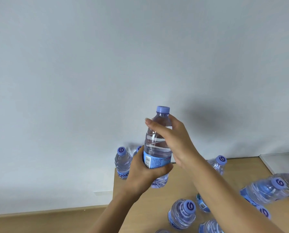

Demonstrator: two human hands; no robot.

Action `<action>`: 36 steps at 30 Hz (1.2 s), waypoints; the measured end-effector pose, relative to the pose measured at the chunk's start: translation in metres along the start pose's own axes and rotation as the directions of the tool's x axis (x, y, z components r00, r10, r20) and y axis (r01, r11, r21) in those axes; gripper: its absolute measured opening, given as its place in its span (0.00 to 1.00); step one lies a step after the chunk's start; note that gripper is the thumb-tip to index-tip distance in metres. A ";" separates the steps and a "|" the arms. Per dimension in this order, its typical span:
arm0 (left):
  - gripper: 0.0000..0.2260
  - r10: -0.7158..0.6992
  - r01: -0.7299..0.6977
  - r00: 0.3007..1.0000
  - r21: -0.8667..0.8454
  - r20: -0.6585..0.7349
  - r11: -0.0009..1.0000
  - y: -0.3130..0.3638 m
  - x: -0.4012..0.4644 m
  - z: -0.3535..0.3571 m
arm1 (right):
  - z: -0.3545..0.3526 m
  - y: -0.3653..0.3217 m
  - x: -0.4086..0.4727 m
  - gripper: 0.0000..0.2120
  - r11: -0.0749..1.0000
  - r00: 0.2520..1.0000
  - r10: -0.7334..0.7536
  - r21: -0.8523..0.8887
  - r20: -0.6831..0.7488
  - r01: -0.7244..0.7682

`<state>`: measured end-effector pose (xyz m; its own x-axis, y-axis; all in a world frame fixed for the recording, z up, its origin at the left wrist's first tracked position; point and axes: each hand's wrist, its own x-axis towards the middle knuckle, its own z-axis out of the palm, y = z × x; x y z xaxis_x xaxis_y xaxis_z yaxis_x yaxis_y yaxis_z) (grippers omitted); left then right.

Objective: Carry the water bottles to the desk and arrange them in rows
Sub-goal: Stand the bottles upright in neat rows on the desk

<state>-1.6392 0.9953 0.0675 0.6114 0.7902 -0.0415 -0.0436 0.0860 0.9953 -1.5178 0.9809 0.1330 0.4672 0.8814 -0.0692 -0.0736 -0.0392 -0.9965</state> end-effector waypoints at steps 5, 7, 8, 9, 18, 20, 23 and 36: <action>0.20 -0.013 0.013 1.000 0.001 0.023 1.000 0.003 -0.004 0.002 | 0.001 -0.002 0.002 0.10 0.999 1.000 -0.005 0.037 -0.017 0.005; 0.22 -0.038 0.039 0.997 -0.012 0.073 0.999 0.006 -0.005 -0.002 | 0.000 -0.004 0.003 0.09 0.998 1.000 -0.005 0.062 -0.005 0.005; 0.23 -0.049 0.052 0.993 -0.024 0.108 0.998 0.007 -0.005 -0.004 | -0.001 -0.005 0.004 0.10 0.997 1.000 0.002 0.082 0.008 -0.003; 0.23 -0.060 0.066 0.988 -0.035 0.140 0.997 0.008 -0.006 -0.006 | -0.002 -0.007 0.005 0.10 0.994 1.000 0.015 0.112 0.026 -0.018; 0.23 -0.079 0.094 0.971 -0.058 0.226 0.994 0.013 -0.011 -0.013 | -0.014 -0.017 0.013 0.07 0.949 0.961 0.055 0.285 0.270 -0.135; 0.20 -0.064 0.074 0.980 -0.045 0.189 0.996 0.013 -0.011 -0.011 | -0.014 -0.017 0.014 0.07 0.949 0.957 0.052 0.284 0.285 -0.136; 0.22 -0.036 0.042 0.995 -0.059 0.098 0.997 0.012 -0.012 -0.005 | -0.010 -0.016 0.011 0.10 0.981 0.984 0.016 0.188 0.176 -0.049; 0.21 0.038 -0.037 0.998 0.017 -0.056 0.999 0.019 -0.019 0.015 | -0.004 -0.015 -0.005 0.13 0.990 0.996 -0.079 0.113 -0.040 0.083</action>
<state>-1.6399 0.9727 0.0883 0.5639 0.8258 -0.0085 -0.0530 0.0464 0.9975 -1.5158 0.9754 0.1478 0.5061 0.8625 0.0084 -0.1334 0.0879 -0.9872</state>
